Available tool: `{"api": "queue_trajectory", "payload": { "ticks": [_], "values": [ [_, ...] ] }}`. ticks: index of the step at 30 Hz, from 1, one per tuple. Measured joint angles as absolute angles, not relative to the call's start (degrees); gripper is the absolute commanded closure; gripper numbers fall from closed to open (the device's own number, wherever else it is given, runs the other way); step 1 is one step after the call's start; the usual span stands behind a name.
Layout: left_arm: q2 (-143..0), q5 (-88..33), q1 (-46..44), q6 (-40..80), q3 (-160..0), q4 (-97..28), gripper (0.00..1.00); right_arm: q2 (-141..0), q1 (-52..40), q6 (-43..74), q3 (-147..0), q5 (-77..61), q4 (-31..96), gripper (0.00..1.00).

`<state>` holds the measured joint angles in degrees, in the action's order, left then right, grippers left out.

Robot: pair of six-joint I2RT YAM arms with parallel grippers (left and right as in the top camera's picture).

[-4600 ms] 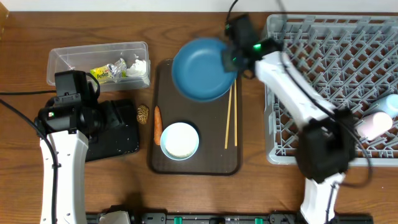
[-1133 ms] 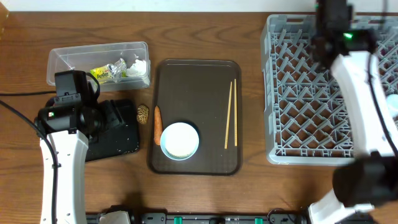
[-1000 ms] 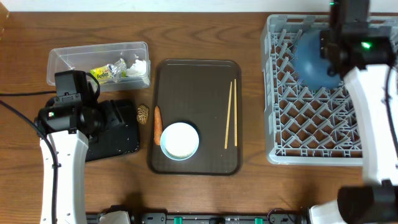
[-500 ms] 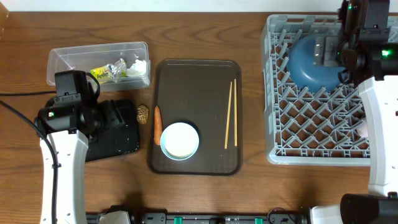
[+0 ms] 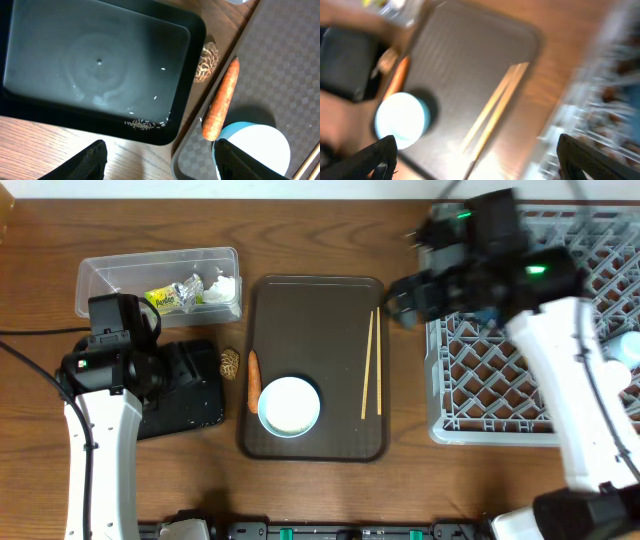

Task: Sort waste into correct bins and load items into the dishwasher rack
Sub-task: 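Reach the left gripper to the white rice bowl and grasp it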

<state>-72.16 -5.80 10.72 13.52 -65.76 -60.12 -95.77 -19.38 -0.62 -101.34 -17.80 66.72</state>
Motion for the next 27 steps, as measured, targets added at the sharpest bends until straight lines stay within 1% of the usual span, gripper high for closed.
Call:
{"api": "queue_trajectory", "payload": {
  "ticks": [3, 8, 14, 18, 24, 27],
  "values": [
    [-72.16, -6.48, 10.72, 13.52, -65.76, -60.25, 0.31, -99.53, -24.18, 0.91, -101.34, -17.85, 66.98, 0.11],
    [-72.16, -9.43, 9.19, 13.52, -65.76, -61.19, 0.31, -104.68, -27.77, 6.24, -101.27, -13.23, 68.73, 0.09],
    [-72.16, -10.81, 0.25, 14.04, -64.84, -60.75, 0.31, -104.79, -27.29, 11.7, -101.14, -5.08, 70.11, 0.08],
    [-72.66, -11.31, -7.27, 15.97, -63.37, -58.46, 0.31, -102.87, -24.43, 13.98, -101.14, -0.93, 72.07, 0.08],
    [-76.9, -11.64, -18.94, 19.55, -62.13, -53.06, 0.32, -98.1, -15.51, 15.62, -101.16, 2.48, 75.37, 0.06],
    [-80.12, -11.62, -23.29, 21.34, -62.08, -50.76, 0.32, -97.19, -11.7, 16.01, -101.19, 2.96, 77.49, 0.06]
  ]
}}
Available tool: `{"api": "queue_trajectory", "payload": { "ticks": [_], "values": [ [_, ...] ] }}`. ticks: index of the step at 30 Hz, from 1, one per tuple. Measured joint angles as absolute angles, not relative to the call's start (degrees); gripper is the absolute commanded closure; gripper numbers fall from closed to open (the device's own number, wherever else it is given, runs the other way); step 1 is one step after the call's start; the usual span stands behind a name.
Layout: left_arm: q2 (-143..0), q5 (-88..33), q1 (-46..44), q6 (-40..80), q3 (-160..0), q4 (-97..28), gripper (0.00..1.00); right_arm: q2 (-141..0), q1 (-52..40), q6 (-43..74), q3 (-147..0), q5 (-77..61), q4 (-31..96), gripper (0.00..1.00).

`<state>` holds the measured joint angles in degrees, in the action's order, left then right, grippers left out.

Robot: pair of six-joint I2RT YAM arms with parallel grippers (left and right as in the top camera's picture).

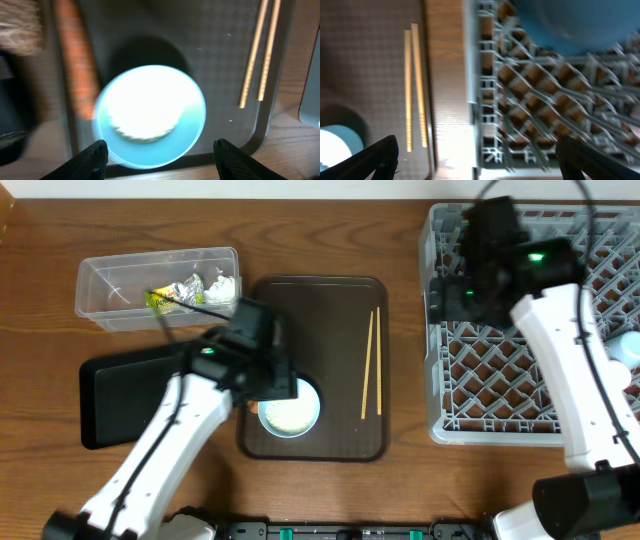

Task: Sort waste into correct bins and load items into the dishwasher rack
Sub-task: 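Reach the left gripper to the white rice bowl and grasp it, then carry the white bowl left over the black cutting board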

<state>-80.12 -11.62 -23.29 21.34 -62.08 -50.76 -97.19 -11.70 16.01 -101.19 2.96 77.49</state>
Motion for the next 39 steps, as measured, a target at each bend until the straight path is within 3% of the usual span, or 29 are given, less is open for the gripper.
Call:
{"api": "queue_trajectory", "payload": {
  "ticks": [4, 15, 22, 28, 30, 39],
  "values": [
    [-85.73, -11.64, -28.25, 24.23, -62.04, -47.11, 0.33, -97.17, -9.47, 16.12, -101.16, 3.14, 79.02, 0.06],
    [-98.1, -11.64, -34.65, 27.55, -61.65, -39.59, 0.46, -97.17, -9.02, 16.12, -101.16, 3.18, 79.48, 0.06],
    [-102.52, -10.5, -34.79, 28.42, -61.58, -39.46, 0.65, -97.17, -9.02, 16.12, -101.16, 3.18, 79.48, 0.06],
    [-102.72, -9.54, -34.76, 28.49, -61.58, -39.18, 0.89, -97.17, -9.02, 16.12, -101.16, 3.2, 79.66, 0.06],
    [-102.69, -9.15, -34.79, 28.62, -61.58, -39.38, 0.93, -97.17, -9.02, 16.12, -101.16, 3.18, 79.72, 0.06],
    [-102.41, -8.1, -34.98, 28.49, -61.87, -40.42, 0.94, -97.17, -9.02, 16.12, -101.16, 4.82, 81.47, 0.06]
  ]
}}
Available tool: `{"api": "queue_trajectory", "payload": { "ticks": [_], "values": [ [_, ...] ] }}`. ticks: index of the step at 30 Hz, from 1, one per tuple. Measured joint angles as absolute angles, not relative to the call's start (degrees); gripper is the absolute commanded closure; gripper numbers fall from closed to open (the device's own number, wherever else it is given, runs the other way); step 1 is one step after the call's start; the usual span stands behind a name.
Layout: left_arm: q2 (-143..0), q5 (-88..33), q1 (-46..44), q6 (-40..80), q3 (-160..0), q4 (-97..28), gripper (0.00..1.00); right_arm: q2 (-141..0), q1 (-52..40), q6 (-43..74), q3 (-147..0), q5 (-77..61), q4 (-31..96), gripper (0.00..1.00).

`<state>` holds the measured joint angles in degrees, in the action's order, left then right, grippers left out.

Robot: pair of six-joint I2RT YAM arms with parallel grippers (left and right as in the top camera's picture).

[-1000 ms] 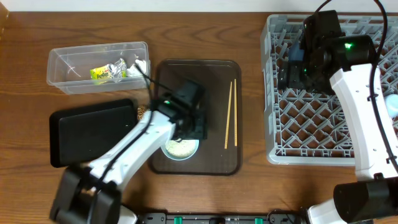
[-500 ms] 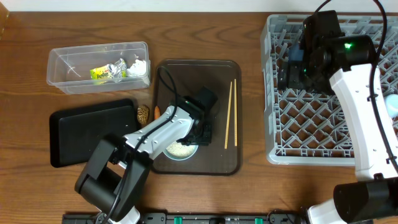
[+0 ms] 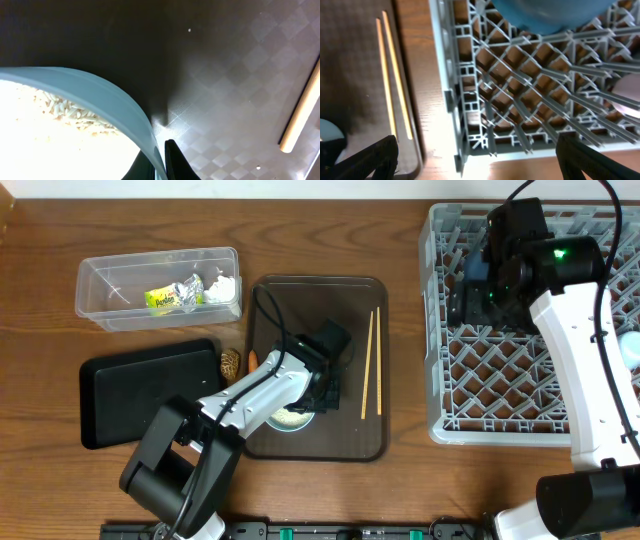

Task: Sort waste into correct bins and load items into the dishwasher rack
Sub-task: 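Carry the white bowl left over the black cutting board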

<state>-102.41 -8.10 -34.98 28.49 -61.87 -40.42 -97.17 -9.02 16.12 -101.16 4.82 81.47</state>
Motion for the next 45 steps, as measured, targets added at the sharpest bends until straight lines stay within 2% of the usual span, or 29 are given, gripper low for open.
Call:
{"api": "queue_trajectory", "payload": {
  "ticks": [8, 23, 36, 45],
  "values": [
    [-101.56, -5.37, -34.98, 27.0, -64.66, -48.31, 0.94, -97.17, -8.56, 16.12, -101.16, 10.0, 83.02, 0.06],
    [-90.65, -0.03, -32.91, 24.73, -67.66, -53.74, 0.94, -97.17, -4.34, 16.12, -101.16, 11.64, 83.53, 0.05],
    [-88.82, -0.25, -14.72, 15.75, -70.76, -56.36, 0.94, -97.17, -4.34, 16.1, -101.16, 11.66, 83.9, 0.05],
    [-88.82, -13.17, 1.5, 7.18, -70.76, -55.46, 0.94, -97.17, -4.34, 16.1, -101.16, 11.66, 84.18, 0.05]
  ]
}}
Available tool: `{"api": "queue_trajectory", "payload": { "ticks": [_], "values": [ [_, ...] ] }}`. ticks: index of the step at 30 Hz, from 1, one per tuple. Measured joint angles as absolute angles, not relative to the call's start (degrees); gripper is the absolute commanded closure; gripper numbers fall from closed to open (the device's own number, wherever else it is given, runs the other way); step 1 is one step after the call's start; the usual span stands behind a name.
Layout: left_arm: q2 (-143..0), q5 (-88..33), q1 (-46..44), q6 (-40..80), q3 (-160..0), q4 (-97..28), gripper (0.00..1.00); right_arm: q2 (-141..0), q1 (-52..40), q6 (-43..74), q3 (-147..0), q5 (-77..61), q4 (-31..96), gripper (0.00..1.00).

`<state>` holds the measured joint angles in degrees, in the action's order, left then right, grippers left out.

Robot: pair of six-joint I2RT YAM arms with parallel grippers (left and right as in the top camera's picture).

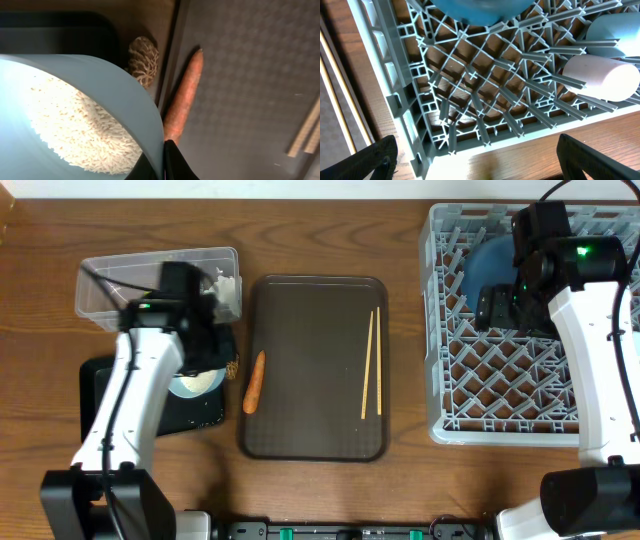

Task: Sort waste into correct bins and load items into the dishwasher rack
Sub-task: 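Carry the white bowl left over the black cutting board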

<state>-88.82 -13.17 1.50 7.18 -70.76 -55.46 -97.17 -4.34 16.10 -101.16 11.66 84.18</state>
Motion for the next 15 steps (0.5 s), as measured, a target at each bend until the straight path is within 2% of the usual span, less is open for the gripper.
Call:
{"api": "queue_trajectory", "payload": {
  "ticks": [10, 15],
  "values": [
    [-88.82, -40.45, 21.78, -1.54, -70.76, -55.81, 0.94, -97.17, -4.34, 16.1, -101.16, 11.66, 84.53, 0.05],
    [-88.82, -49.91, 30.52, -3.29, -70.76, -57.52, 0.94, -97.17, -4.34, 16.1, -101.16, 11.66, 84.58, 0.05]
  ]
}}
